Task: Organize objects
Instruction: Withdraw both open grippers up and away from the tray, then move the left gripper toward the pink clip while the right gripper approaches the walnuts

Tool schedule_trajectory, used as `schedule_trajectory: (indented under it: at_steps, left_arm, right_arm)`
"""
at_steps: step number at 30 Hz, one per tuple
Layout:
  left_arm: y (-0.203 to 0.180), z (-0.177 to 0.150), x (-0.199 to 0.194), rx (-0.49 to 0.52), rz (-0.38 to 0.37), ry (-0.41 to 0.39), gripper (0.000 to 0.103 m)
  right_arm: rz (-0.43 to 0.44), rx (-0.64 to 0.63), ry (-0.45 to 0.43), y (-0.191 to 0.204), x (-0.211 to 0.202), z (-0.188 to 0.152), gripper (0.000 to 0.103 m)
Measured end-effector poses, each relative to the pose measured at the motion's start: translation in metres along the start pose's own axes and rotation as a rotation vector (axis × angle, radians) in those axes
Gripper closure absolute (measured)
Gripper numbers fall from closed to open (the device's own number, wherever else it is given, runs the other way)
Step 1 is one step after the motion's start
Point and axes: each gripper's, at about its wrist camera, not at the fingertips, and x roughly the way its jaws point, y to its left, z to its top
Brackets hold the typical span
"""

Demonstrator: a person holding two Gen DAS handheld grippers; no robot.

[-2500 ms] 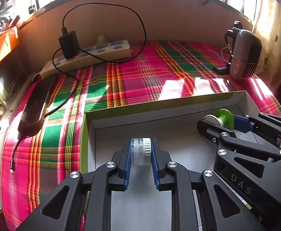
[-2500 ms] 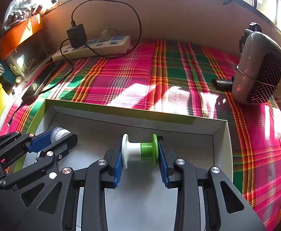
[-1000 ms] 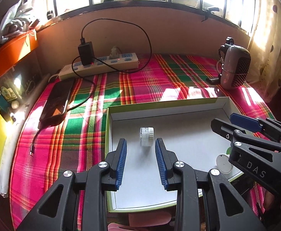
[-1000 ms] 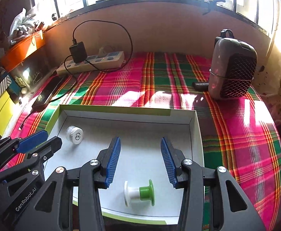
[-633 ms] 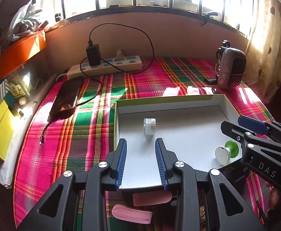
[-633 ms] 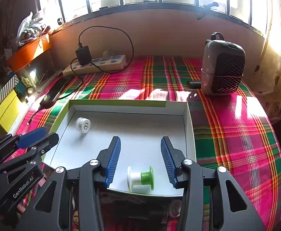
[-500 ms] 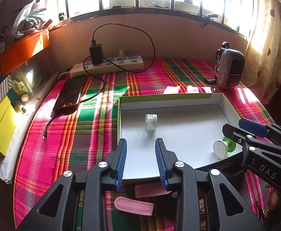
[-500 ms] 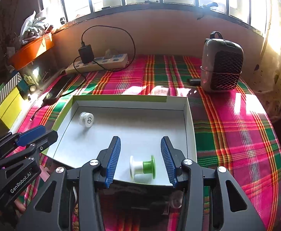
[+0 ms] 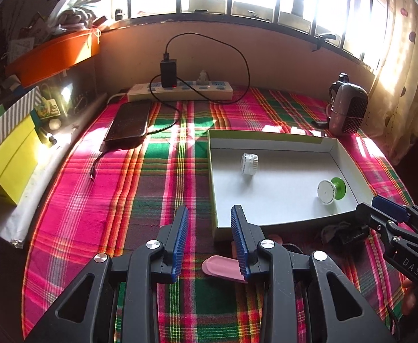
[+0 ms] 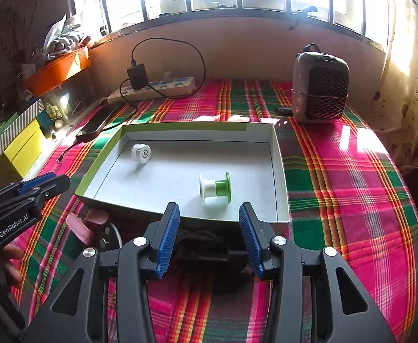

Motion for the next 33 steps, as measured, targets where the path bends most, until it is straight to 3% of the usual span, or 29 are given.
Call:
schedule_trajectory:
  at_steps: [4,15,21,33]
  left_arm:
    - [0.012,-0.01,-0.003,-0.019,0.0,0.01,0.074]
    - [0.022,-0.032,0.001,-0.05,-0.086,0.064,0.073]
    - [0.012,-0.038,0.006,0.029,-0.094,0.081,0.071]
    - [0.0,-0.042,0.008,0.032,-0.173,0.1,0.071]
  right_arm:
    - [0.029,-0.03,0.006,0.007,-0.007,-0.012,0.058]
    - [0.146,-0.1,0.051,0.03,-0.014,-0.041,0.058]
    - [0.213,-0.119,0.078,0.037,-0.013,-0.051,0.058]
    - [0.214,-0.17,0.134,0.05,-0.003,-0.061,0.058]
